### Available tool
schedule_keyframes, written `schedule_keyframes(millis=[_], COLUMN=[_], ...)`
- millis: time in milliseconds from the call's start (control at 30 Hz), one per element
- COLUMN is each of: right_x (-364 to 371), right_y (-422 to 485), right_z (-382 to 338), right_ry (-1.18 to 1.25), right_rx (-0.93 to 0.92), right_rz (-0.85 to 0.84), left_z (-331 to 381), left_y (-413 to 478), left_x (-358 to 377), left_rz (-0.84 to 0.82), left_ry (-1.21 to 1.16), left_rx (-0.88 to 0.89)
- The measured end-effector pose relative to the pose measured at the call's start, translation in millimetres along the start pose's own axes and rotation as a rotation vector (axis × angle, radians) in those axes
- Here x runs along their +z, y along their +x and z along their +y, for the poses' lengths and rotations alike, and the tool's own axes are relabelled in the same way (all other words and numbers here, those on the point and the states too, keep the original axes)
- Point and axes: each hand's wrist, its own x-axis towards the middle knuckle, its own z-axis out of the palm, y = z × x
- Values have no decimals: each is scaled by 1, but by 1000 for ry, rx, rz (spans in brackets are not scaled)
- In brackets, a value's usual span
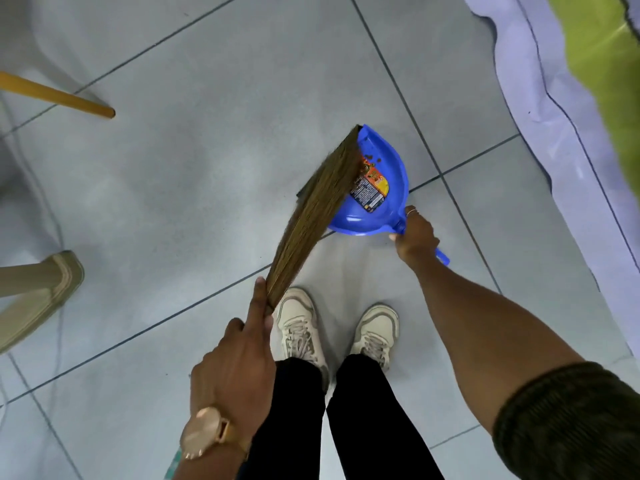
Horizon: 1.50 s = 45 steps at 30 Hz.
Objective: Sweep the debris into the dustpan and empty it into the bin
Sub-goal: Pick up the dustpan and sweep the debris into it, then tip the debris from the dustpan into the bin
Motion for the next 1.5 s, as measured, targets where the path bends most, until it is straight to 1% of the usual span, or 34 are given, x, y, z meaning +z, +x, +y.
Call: schedule_keyframes(millis=[167, 300, 433, 533, 600, 700, 800, 867, 933, 1000, 1100, 1233, 1300, 1367, 1433, 1500], right_x=[-18, -66, -129, -181, -203, -233, -245, -245, -239, -235, -228, -214, -205, -195, -186, -177], right_y=[-52, -138, -243, -329, -375, -450, -509, -546, -571, -602, -637, -691, -712, -733, -747, -757], right_z=[-2, 0, 5, 19, 33, 60, 89, 112, 131, 157, 196, 272, 313, 363, 409, 463], right_ry=[133, 244, 325, 391, 431, 522, 646, 732, 802, 908, 1041, 1190, 1243, 1280, 1316, 1344], right_rx=[38, 81, 152, 212, 257, 338, 440, 527, 598, 688, 791, 932, 986, 1037, 1057, 1081], right_rz=[-51, -40, -1, 53, 88, 179, 269, 329, 362, 432, 514, 625, 641, 641, 621, 561], left_z=[10, 34, 67, 85, 95, 106, 118, 135, 150, 171, 197, 242, 263, 281, 293, 309], left_y=[-32, -37, -41, -71, -91, -138, -181, -211, -234, -266, -314, -401, -442, -485, -523, -561], left_x=[-64, -117, -161, -195, -212, -237, -245, -241, -231, -211, -180, -119, -84, -42, -5, 34], left_rz=[131, 226, 172, 130, 88, 15, -59, -99, -122, -140, -118, -107, -112, -120, -125, -138], left_ry=[-80, -89, -33, -12, 18, 146, 301, 437, 579, 710, 846, 982, 1025, 1067, 1053, 1042], left_rx=[-36, 0, 50, 116, 170, 280, 412, 532, 605, 711, 884, 1124, 1189, 1215, 1221, 1196])
